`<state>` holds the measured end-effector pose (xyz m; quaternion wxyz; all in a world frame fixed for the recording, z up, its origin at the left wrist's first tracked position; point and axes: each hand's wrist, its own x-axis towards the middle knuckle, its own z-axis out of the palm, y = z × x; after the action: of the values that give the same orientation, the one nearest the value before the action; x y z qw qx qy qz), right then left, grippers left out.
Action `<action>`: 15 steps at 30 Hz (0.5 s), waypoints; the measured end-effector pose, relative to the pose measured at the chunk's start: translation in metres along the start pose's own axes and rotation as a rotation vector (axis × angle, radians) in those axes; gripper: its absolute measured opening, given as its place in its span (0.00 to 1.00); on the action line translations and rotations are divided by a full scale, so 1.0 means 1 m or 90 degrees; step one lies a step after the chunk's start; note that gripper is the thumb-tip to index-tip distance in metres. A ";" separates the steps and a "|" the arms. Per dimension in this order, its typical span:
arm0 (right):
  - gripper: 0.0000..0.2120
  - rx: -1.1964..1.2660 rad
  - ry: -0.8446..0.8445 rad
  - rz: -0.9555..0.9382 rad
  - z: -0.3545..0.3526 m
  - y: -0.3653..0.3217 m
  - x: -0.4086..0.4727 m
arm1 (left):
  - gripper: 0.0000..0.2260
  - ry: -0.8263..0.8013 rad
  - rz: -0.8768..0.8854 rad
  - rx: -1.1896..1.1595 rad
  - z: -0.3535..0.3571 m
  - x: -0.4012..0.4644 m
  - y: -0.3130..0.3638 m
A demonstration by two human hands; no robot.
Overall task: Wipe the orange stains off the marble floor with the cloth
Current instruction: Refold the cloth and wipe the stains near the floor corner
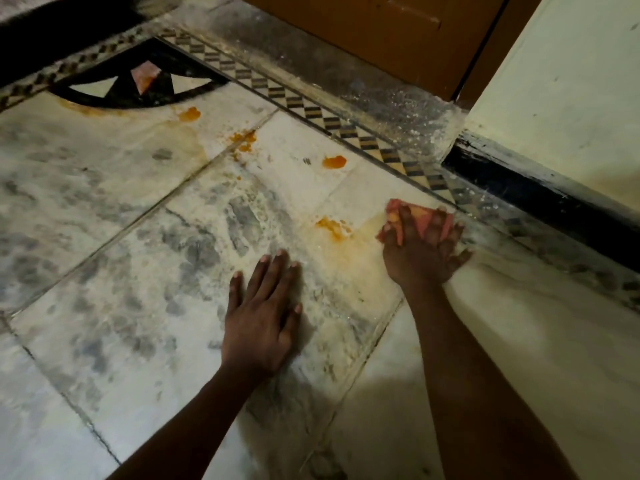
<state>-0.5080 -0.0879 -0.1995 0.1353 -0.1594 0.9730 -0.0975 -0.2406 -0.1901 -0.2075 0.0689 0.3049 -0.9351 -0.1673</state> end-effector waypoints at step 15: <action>0.31 0.009 -0.022 0.022 -0.009 -0.019 0.027 | 0.31 -0.013 -0.004 0.000 -0.002 -0.001 0.000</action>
<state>-0.5295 -0.1136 -0.1930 0.1549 -0.1435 0.9724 -0.0996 -0.2395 -0.1905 -0.2059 0.0588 0.3062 -0.9346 -0.1708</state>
